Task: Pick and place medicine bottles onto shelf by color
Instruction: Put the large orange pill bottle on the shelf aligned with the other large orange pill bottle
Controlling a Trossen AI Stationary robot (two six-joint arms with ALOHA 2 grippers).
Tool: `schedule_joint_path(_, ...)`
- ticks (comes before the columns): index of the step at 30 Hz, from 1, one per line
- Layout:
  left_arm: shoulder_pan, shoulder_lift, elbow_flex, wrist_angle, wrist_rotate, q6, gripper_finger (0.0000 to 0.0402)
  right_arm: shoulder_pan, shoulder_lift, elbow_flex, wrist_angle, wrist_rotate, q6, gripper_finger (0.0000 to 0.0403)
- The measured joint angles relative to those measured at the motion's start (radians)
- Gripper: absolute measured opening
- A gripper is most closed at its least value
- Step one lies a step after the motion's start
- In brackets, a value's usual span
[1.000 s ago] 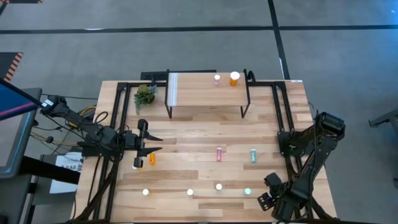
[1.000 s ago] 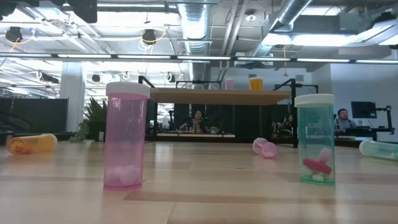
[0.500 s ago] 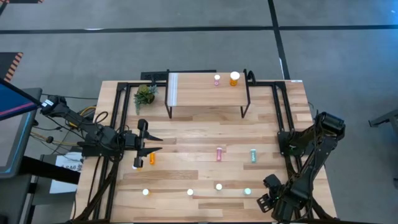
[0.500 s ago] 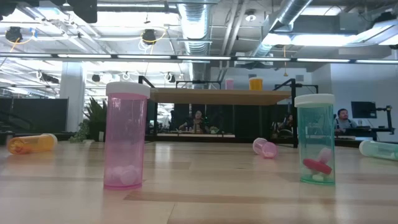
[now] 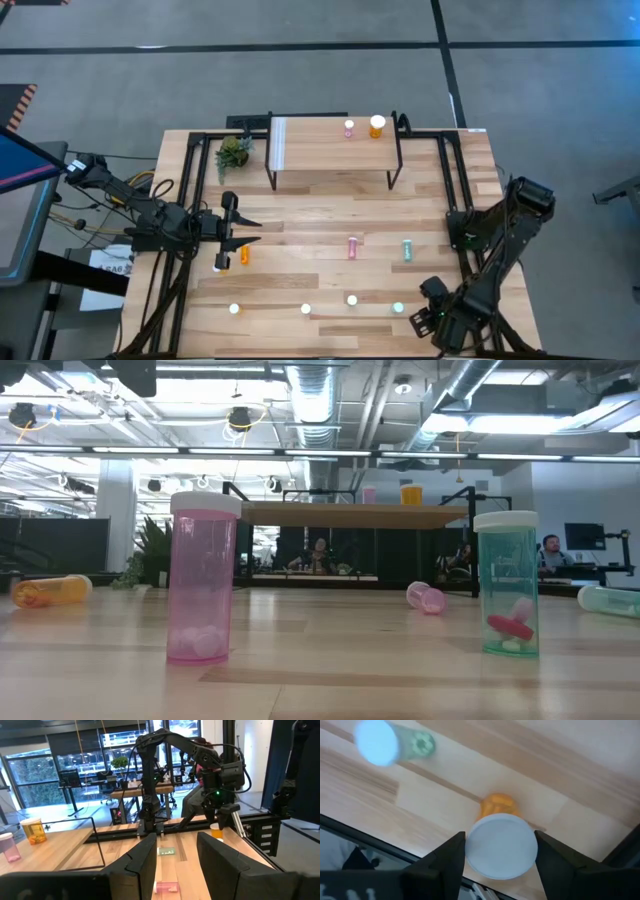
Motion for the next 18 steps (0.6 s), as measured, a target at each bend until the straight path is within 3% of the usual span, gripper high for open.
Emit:
schedule_joint_path(11, 0.000, 0.000, 0.000, 0.000, 0.000, 0.000, 0.0129, -0.140, -0.129, 0.000, -0.129, 0.002, -0.155, 0.0221)
schedule_joint_path(18, 0.000, 0.000, 0.000, -0.001, 0.000, 0.000, 0.0129, -0.320, -0.238, 0.000, -0.217, 0.008, -0.358, 0.0220)
